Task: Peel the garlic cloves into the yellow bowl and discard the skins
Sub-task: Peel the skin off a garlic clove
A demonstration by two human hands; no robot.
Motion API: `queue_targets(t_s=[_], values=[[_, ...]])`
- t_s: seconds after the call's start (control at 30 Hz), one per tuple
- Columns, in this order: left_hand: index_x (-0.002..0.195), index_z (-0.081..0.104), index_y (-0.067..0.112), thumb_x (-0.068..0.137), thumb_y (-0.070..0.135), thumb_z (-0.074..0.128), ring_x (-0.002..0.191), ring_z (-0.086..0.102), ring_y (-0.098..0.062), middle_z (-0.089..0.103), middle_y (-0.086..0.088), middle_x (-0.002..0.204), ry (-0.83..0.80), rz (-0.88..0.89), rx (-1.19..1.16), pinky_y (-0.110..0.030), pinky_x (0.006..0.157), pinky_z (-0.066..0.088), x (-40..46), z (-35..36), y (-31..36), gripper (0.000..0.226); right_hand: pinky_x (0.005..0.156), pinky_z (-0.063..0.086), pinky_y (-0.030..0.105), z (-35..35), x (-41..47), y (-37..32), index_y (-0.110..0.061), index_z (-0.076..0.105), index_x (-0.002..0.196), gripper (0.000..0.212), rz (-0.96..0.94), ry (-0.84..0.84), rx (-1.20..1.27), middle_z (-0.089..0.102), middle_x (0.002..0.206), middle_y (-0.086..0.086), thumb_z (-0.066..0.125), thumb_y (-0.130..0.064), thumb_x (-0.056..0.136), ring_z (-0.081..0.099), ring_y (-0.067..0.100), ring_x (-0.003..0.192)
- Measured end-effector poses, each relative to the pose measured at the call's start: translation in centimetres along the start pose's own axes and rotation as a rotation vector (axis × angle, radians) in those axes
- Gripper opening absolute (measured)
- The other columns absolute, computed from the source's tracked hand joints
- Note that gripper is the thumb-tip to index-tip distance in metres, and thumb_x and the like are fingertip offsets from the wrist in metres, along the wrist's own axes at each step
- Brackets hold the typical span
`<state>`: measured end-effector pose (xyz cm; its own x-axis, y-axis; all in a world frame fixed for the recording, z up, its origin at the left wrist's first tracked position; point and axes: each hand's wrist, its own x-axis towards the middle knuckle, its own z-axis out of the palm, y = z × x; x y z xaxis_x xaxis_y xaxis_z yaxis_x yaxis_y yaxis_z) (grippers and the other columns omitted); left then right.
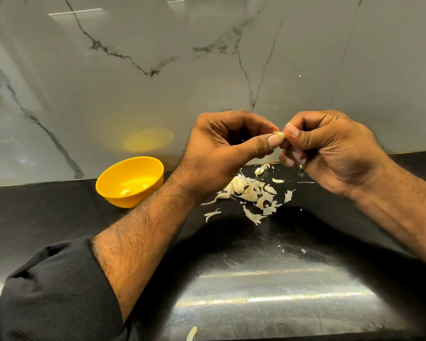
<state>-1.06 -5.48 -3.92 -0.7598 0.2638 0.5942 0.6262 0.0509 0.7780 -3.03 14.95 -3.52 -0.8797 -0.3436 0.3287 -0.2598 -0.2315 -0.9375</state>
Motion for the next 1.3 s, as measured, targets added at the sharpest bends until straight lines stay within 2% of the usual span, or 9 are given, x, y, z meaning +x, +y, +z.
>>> queue_targets(t_s=[0.17,0.27,0.4,0.5,0.57,0.67,0.93,1.13,1.3], values=[[0.106,0.075,-0.007,0.092,-0.004,0.076,0.083,0.072,-0.032,0.075,-0.028,0.099,0.016,-0.076,-0.157,-0.041,0.081,0.062,-0.1,0.4,0.2,0.015,0.056,0.042,0.032,0.1,-0.2,0.2,-0.009,0.069,0.062,0.023,0.000,-0.041,0.118,0.059,0.063,0.009,0.064,-0.008,0.085,0.041,0.018,0.052],[0.104,0.074,-0.005,0.092,-0.004,0.074,0.081,0.071,-0.028,0.075,-0.025,0.096,0.015,-0.131,-0.249,-0.037,0.080,0.060,-0.2,0.7,0.2,0.012,0.057,0.042,0.033,-0.1,-0.2,0.2,-0.007,0.066,0.064,0.020,0.004,-0.092,0.162,0.057,0.060,0.009,0.076,-0.017,0.079,0.038,0.025,0.061],[0.105,0.073,-0.004,0.093,-0.003,0.072,0.078,0.073,-0.024,0.077,-0.018,0.094,0.000,-0.158,-0.305,-0.035,0.078,0.060,-0.3,1.0,0.3,0.012,0.067,0.038,0.040,-0.3,-0.2,0.5,-0.007,0.068,0.068,0.030,0.006,-0.120,0.180,0.056,0.059,0.009,0.089,-0.028,0.070,0.039,0.026,0.065],[0.101,0.074,-0.005,0.091,-0.005,0.074,0.075,0.074,-0.022,0.077,-0.014,0.090,0.031,-0.130,-0.252,-0.033,0.077,0.061,-0.4,1.2,0.5,0.010,0.061,0.039,0.036,-0.1,-0.2,0.7,-0.008,0.070,0.067,0.024,-0.007,-0.060,0.147,0.054,0.057,0.007,0.085,-0.026,0.074,0.039,0.026,0.065],[0.101,0.075,-0.005,0.090,-0.005,0.076,0.076,0.073,-0.022,0.077,-0.016,0.090,0.066,-0.089,-0.179,-0.035,0.076,0.063,-0.4,1.3,0.4,0.011,0.058,0.040,0.035,0.0,-0.2,0.6,-0.009,0.070,0.065,0.019,-0.027,-0.012,0.110,0.054,0.056,0.005,0.073,-0.016,0.082,0.039,0.025,0.062],[0.105,0.076,-0.005,0.093,-0.003,0.075,0.076,0.073,-0.025,0.077,-0.018,0.092,0.104,-0.084,-0.157,-0.036,0.075,0.062,-0.2,1.2,0.2,0.013,0.058,0.042,0.033,0.1,-0.2,0.2,-0.010,0.071,0.064,0.024,-0.054,-0.005,0.104,0.059,0.059,0.005,0.063,-0.007,0.086,0.040,0.023,0.057],[0.108,0.073,-0.004,0.093,-0.004,0.074,0.083,0.075,-0.030,0.077,-0.017,0.096,0.076,-0.143,-0.224,-0.040,0.080,0.063,-0.1,0.9,0.1,0.015,0.060,0.045,0.035,-0.3,0.2,0.3,-0.010,0.074,0.067,0.022,-0.052,0.011,0.047,0.063,0.068,0.008,0.064,-0.008,0.087,0.049,0.019,0.055],[0.110,0.072,-0.002,0.089,-0.007,0.076,0.093,0.076,-0.030,0.078,-0.019,0.104,0.098,-0.168,-0.248,-0.037,0.081,0.062,0.0,0.2,-0.1,0.023,0.066,0.051,0.035,-0.7,0.3,0.7,-0.011,0.075,0.078,0.018,-0.025,-0.036,-0.042,0.062,0.079,0.012,0.065,-0.018,0.091,0.058,0.019,0.068],[0.113,0.072,-0.002,0.085,-0.010,0.077,0.095,0.076,-0.031,0.078,-0.019,0.104,0.104,-0.196,-0.267,-0.038,0.082,0.063,0.1,-0.1,-0.1,0.030,0.068,0.048,0.037,-0.9,0.2,0.4,-0.006,0.072,0.083,0.016,0.006,-0.033,-0.043,0.065,0.084,0.009,0.066,-0.020,0.090,0.057,0.018,0.072]])
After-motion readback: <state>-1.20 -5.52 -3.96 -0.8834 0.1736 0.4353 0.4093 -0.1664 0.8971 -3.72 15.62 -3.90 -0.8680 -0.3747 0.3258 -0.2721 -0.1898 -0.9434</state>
